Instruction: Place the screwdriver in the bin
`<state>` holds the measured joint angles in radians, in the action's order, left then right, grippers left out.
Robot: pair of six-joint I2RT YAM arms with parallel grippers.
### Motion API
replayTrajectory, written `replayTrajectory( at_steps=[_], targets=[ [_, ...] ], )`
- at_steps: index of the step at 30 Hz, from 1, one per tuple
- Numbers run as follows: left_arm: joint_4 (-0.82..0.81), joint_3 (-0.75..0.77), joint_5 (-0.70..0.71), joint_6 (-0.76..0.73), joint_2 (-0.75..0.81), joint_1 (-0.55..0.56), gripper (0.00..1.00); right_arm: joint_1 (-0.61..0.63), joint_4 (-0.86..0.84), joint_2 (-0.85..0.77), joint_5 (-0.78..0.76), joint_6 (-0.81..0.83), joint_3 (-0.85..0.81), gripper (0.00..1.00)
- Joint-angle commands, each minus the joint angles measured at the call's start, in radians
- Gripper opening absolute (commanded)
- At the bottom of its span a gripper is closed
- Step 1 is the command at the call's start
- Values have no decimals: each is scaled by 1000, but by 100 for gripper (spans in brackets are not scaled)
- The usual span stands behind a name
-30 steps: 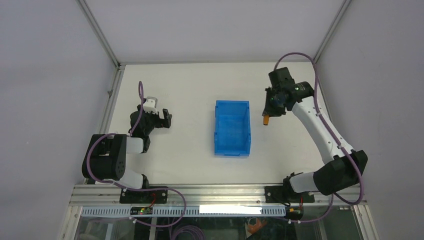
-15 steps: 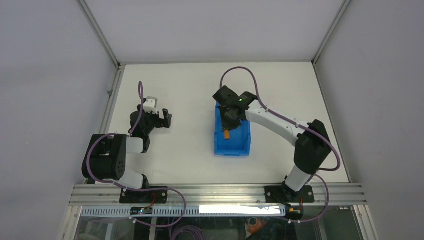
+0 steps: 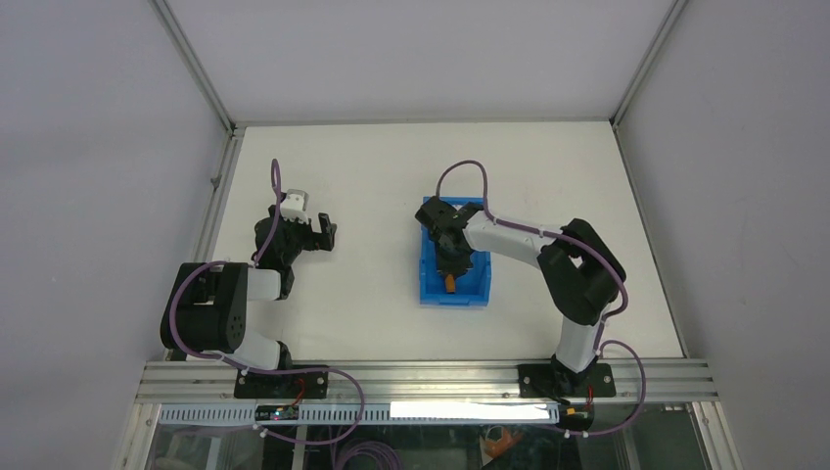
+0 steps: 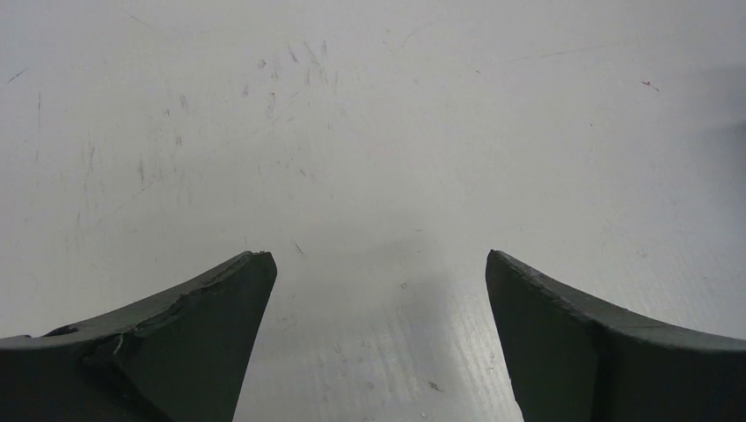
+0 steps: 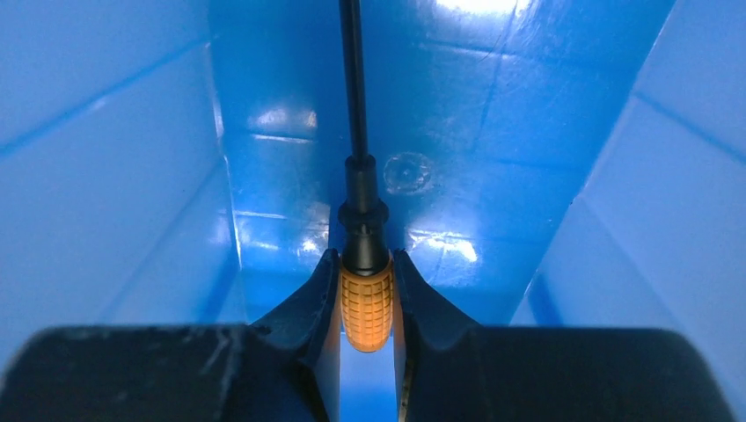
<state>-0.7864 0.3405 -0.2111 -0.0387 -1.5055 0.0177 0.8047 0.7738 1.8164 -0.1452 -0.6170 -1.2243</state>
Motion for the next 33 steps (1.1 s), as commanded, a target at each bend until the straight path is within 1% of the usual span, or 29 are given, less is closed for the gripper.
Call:
replayTrajectory(
  at_steps=[1,4,6,11,15,19,21,22,23,24,25,27,30,33],
  targets=[
    [-63,17,-14,8,2,-10,99,-7,-68,2,-63,-39,8,17],
    [-63,17,-13,7,2,-9,99,-6,-63,-7,-76,-44,8,32],
    [-63,17,-13,8,3,-10,99,-7,-54,-20,-82,-47,1,38],
    [-63,17,-13,7,2,-9,99,-5,-27,-78,-96,-46,-19,40],
    [-63,18,-13,8,3,-10,99,0,15,-161,-123,-27,-53,40],
    [-63,17,-13,8,3,-9,99,1,48,-256,-110,18,-94,40],
    [-63,17,-13,8,2,-9,99,-1,70,-313,-129,46,-111,44],
    [-63,17,-14,8,2,-9,99,-1,78,-342,-142,62,-118,49],
    [-63,17,-13,8,2,-10,99,-3,84,-375,-152,83,-121,61],
    [-63,17,-13,8,3,-9,99,-7,81,-406,-149,111,-124,84],
    [-63,17,-13,8,2,-9,99,-12,72,-439,-136,143,-120,97],
    [-63,17,-13,8,2,-10,99,-31,52,-497,-89,205,-111,99],
    [-63,17,-13,8,2,-9,99,-67,18,-589,-81,292,-70,99],
    [-63,17,-13,8,2,-10,99,-126,-19,-660,-55,337,-12,99]
  ],
)
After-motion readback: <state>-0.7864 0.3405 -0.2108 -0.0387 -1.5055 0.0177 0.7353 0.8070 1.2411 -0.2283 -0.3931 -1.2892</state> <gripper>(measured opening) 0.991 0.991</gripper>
